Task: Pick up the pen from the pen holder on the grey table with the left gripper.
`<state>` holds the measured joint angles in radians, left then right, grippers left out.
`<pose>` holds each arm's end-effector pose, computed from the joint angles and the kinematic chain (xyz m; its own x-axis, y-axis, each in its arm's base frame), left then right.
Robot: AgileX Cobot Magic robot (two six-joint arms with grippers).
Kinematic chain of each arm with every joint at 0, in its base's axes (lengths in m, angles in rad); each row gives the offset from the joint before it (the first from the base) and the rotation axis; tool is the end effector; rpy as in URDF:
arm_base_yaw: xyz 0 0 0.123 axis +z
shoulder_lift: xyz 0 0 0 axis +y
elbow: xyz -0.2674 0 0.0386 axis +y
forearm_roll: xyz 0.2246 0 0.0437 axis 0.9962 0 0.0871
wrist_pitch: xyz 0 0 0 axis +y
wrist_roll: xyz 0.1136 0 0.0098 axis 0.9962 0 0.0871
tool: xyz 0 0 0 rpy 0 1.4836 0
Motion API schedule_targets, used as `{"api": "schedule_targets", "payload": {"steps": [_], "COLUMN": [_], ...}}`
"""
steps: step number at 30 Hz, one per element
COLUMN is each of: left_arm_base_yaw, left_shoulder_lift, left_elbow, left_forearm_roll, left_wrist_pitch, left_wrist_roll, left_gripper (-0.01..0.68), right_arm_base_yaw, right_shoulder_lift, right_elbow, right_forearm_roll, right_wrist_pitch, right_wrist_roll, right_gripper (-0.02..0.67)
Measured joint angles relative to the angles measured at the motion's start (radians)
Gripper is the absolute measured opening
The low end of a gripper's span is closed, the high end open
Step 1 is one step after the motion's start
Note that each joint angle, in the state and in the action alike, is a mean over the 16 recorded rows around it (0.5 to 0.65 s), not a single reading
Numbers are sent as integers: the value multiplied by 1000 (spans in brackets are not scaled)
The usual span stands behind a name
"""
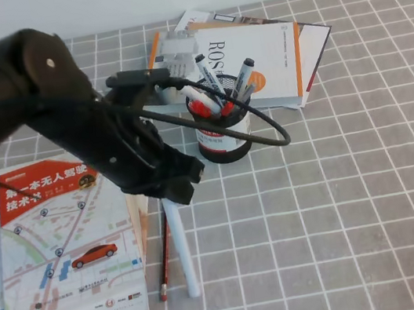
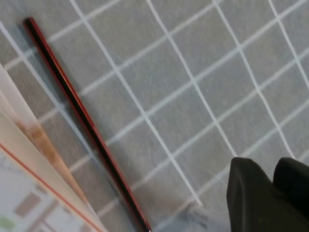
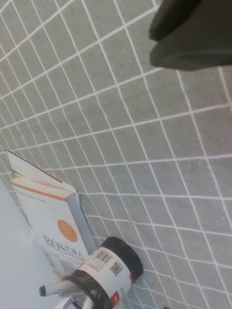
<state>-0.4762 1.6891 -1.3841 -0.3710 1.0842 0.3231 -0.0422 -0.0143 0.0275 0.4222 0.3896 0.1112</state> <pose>0.2755 -0.1833 0.2549 -0.7669 0.5476 -0.3348 0.6339 0.7280 -0.2612 0.0660 0.0150 0.1668 -0.2974 0.4909 -0.8189 0.0415 0.8635 0.5026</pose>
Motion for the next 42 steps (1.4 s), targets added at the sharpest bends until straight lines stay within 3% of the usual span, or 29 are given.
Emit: {"api": "schedule_targets", "payload": {"steps": [18, 42], "left_arm_base_yaw": [0, 0], "left_shoulder_lift": [130, 220], "left_elbow": [-2, -2], "left_forearm_roll": [6, 65], "left_wrist_pitch": [-234, -349], "left_wrist_roll": [13, -41], "left_gripper": [66, 64], "right_arm_base_yaw": [0, 0], "right_shoulder_lift": [0, 0], "right_elbow": [0, 0], "right_forearm_roll": [0, 0], "right_wrist_pitch": [0, 0], "right_wrist_roll": [0, 0], "right_gripper": [-13, -13]}}
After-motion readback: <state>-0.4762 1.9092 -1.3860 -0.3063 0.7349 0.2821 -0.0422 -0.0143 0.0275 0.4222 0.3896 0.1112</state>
